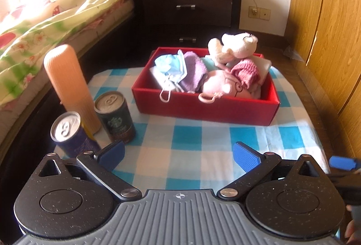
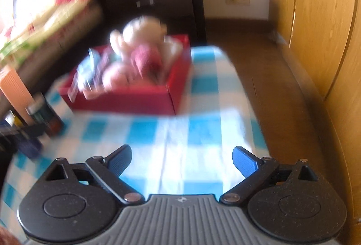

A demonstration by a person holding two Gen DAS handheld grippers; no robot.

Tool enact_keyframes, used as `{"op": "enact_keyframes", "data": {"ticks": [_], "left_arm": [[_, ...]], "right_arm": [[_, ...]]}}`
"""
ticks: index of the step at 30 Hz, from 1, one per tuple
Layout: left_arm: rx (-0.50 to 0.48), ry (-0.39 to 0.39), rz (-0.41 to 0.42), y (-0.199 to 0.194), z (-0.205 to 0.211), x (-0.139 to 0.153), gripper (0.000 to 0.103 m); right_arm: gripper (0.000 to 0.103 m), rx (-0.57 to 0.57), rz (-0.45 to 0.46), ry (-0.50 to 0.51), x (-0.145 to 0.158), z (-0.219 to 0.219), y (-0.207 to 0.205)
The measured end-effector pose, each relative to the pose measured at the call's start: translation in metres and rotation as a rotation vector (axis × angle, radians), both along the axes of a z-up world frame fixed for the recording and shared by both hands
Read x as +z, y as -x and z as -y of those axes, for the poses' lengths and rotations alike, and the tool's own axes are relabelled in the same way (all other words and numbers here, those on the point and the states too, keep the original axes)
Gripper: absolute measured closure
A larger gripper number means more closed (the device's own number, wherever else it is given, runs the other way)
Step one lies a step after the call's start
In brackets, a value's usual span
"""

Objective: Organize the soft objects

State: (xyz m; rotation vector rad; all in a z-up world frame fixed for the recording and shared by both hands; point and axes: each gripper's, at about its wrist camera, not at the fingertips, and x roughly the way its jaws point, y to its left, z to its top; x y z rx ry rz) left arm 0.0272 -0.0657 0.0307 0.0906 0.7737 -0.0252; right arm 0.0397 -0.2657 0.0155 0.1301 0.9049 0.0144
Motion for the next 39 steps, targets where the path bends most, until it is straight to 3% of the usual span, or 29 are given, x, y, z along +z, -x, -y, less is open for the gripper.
{"op": "enact_keyframes", "data": {"ticks": [3, 5, 9, 14, 19, 39], "left_arm": [[0.042, 0.009, -0.036, 0.006, -0.006, -0.010, 0.006], [0.032, 0.015, -0.055, 0.008, -0.008, -0.013, 0.006], [0.047, 0.003, -0.052, 0.012, -0.014, -0.025, 0.006], [0.038, 0.009, -0.057, 0.007, -0.022, -0.041, 0.006], [0.021, 0.041, -0.087, -0.002, -0.026, -0.048, 0.006], [-0.012, 0.143, -0.075, 0.008, -0.036, -0.029, 0.006]], "right_arm": [[0.027, 0.049, -0.059, 0.043, -0.030, -0.017, 0.000], [0.027, 0.080, -0.051, 0.094, -0.043, -0.030, 0.003], [0.026, 0.125, -0.003, 0.142, -0.063, -0.049, 0.013], [0.019, 0.059, 0.139, 0.122, -0.074, -0.053, 0.024], [0.019, 0.046, 0.254, 0.136, -0.083, -0.062, 0.027], [0.018, 0.047, 0.268, 0.122, -0.086, -0.059, 0.028]]}}
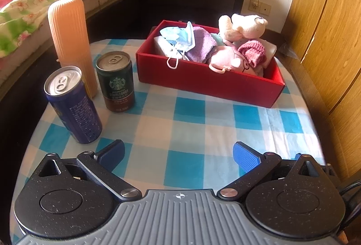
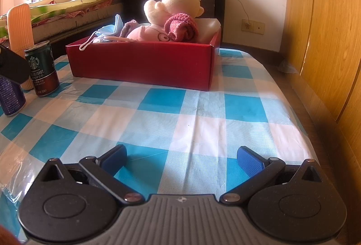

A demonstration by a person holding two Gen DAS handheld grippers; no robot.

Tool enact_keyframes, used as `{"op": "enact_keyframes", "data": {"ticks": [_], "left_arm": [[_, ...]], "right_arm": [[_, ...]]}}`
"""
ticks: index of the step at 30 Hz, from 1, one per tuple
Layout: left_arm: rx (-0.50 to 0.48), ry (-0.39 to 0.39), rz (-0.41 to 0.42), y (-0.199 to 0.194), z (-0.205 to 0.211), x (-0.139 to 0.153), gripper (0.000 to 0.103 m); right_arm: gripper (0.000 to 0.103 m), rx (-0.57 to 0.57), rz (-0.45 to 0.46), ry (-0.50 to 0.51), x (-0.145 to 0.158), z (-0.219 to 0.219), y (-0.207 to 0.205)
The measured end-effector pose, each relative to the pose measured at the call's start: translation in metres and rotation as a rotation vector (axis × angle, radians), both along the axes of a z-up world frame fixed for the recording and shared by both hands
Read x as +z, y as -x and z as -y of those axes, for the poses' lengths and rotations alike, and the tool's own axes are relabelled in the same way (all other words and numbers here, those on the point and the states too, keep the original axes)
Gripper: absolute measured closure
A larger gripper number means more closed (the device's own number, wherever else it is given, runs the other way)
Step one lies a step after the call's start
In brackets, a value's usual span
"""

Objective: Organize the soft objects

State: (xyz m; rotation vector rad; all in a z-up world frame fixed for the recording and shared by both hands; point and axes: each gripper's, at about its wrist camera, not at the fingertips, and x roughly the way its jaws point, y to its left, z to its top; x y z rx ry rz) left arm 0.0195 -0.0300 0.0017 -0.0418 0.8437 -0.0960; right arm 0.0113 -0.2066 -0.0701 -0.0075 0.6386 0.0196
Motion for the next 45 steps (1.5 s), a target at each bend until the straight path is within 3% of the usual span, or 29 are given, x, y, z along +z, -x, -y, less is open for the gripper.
{"op": "enact_keyframes", "data": {"ticks": [4, 8, 13, 21, 26, 33, 45], "left_arm": [[-0.009, 0.060, -0.006, 0.002, -0.004, 0.013, 0.006], [0.006, 0.066, 0.021, 0.002, -0.004, 0.023, 0.005], [0.022, -0.014, -0.039, -0.014, 0.002, 0.007, 0.005], [-0.036, -0.142, -0.095, -0.030, 0.002, -0.030, 0.006], [-0.045, -0.173, -0.123, -0.042, -0.003, -0.048, 0.006], [-0.052, -0.123, -0.193, -0.048, -0.010, -0.062, 0.006], [-0.050, -0.104, -0.156, -0.041, -0.008, -0.054, 0.006]], "right_arm": [[0.018, 0.000, 0.000, 0.000, 0.000, 0.000, 0.000], [0.018, 0.000, 0.000, 0.000, 0.000, 0.000, 0.000], [0.018, 0.000, 0.000, 0.000, 0.000, 0.000, 0.000], [0.018, 0.000, 0.000, 0.000, 0.000, 0.000, 0.000], [0.018, 0.000, -0.001, 0.000, 0.000, 0.000, 0.000], [0.018, 0.001, -0.005, -0.001, 0.001, 0.000, -0.001], [0.018, -0.001, 0.001, -0.002, -0.001, -0.001, 0.000]]}}
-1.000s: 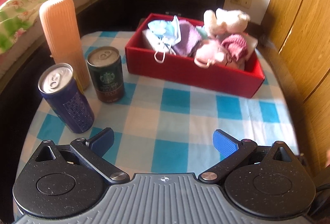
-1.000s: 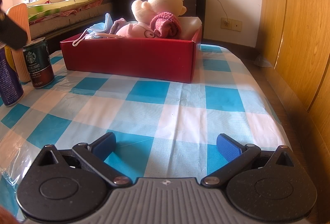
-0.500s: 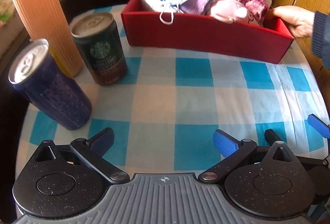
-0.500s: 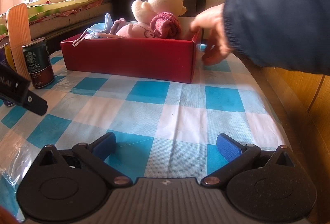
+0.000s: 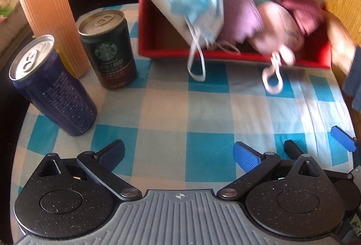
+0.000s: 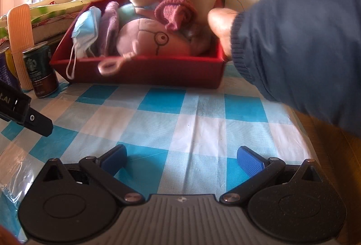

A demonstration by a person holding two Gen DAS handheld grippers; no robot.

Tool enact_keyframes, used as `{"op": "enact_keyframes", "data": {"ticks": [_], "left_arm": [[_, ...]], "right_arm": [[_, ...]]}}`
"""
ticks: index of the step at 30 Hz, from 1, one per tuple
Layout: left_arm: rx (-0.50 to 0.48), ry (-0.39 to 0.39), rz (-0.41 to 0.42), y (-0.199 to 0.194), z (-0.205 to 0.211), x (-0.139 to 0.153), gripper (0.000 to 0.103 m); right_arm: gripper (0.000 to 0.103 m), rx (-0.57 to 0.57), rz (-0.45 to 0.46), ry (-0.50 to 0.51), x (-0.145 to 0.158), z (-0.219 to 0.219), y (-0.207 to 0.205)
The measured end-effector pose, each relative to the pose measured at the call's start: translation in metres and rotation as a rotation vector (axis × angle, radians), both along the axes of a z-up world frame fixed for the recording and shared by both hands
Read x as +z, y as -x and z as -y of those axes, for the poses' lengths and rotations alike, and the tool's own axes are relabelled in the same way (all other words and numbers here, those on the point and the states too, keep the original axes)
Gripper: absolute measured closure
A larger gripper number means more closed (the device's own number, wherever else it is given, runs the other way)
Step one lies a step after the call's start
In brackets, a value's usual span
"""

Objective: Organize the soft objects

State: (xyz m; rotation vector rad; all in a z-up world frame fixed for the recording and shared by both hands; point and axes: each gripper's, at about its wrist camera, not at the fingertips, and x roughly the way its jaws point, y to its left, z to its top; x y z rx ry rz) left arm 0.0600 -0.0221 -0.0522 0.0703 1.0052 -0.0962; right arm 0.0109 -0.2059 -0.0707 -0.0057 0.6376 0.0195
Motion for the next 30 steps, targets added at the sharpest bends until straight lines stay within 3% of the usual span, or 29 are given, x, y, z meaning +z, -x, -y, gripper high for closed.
{"op": "enact_keyframes", "data": {"ticks": [9, 30], "left_arm": [[0.010, -0.015, 0.031, 0.000, 0.003, 0.000, 0.006], [0.000, -0.085, -0.028, -0.008, 0.011, -0.016, 0.006]], "right_arm": [[0.018, 0.000, 0.000, -0.001, 0.000, 0.000, 0.000], [0.018, 0.000, 0.001, -0.001, 0.000, -0.003, -0.001]]}}
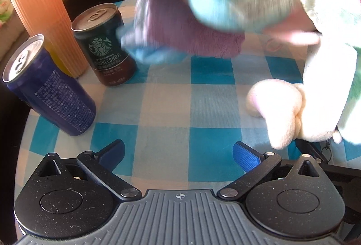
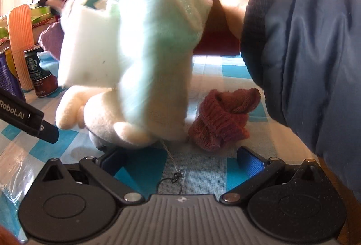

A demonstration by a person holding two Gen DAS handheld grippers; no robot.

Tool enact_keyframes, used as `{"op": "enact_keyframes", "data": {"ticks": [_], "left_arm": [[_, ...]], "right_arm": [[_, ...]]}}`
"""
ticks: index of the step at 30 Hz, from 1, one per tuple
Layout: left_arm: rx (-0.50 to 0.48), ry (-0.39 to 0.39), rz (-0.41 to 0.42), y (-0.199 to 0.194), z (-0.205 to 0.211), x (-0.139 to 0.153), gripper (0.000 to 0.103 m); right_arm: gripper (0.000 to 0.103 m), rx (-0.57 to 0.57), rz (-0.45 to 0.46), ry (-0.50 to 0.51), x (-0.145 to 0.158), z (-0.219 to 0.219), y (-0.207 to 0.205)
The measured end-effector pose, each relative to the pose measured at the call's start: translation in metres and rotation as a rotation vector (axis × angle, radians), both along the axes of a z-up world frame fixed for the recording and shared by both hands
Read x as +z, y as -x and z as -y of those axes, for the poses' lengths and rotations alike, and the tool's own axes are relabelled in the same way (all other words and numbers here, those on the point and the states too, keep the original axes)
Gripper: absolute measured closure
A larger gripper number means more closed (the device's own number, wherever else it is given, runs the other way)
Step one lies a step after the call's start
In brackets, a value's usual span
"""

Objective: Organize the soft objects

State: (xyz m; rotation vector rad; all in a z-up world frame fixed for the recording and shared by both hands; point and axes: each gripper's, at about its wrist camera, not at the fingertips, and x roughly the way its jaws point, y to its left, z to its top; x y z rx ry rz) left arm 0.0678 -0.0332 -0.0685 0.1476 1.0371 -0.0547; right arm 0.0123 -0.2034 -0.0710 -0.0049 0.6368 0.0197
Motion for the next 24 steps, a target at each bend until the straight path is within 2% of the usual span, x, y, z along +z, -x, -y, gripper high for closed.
{"op": "enact_keyframes", "data": {"ticks": [7, 24], "left_arm": [[-0.007, -0.043, -0.005, -0.0002, 0.0058, -0.0043, 0.006], [-0.004, -0.035, -0.018, 0.0018, 0.0006, -0.0024, 0.006]], "right_arm": [[0.018, 0.000, 0.000, -0.001, 0.0001, 0.0008, 0.0001], [0.018, 0.000, -0.001, -0.001, -0.0013, -0.0020, -0.0002]]}}
